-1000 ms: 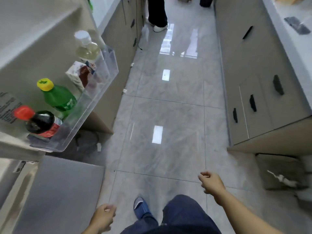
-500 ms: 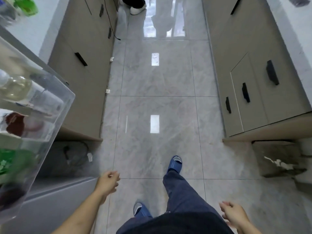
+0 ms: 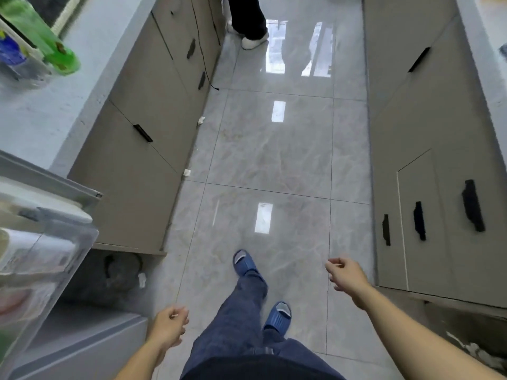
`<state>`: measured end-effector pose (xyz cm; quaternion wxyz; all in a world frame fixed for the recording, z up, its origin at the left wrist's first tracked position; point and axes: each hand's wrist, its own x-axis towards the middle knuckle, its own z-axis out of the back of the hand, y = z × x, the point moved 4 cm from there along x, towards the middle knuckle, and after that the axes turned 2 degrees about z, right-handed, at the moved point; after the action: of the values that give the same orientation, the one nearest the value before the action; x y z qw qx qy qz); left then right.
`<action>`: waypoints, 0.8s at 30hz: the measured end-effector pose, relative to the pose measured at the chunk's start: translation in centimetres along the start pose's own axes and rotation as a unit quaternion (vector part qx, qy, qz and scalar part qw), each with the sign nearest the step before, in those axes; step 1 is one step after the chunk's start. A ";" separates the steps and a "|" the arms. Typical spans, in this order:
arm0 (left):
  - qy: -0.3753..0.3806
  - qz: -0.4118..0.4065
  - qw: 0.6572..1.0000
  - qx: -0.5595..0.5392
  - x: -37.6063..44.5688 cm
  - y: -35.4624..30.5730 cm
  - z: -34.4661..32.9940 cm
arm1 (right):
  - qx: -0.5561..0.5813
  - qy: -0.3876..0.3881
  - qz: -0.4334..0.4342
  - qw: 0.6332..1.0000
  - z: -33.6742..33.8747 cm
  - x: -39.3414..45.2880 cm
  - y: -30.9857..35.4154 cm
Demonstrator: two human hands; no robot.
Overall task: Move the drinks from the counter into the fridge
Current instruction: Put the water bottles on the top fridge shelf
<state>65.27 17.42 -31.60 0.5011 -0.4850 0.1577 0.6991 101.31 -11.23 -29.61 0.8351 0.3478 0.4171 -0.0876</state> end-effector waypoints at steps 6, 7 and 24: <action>0.010 0.052 0.998 -0.033 2.4 -4.9 -1.3 | -0.043 0.021 0.019 0.999 0.8 5.9 8.7; 0.013 0.052 0.998 -0.038 2.9 -6.4 -1.4 | -0.057 0.019 0.019 0.998 1.1 6.8 9.8; -0.003 -0.028 0.979 -0.203 8.8 -36.4 1.9 | -0.234 0.051 -0.006 0.971 3.5 20.1 28.3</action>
<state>95.11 39.86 -28.41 0.4120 -0.5785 -0.0030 0.7039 128.68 10.38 -29.07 0.8703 0.1445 0.4702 0.0253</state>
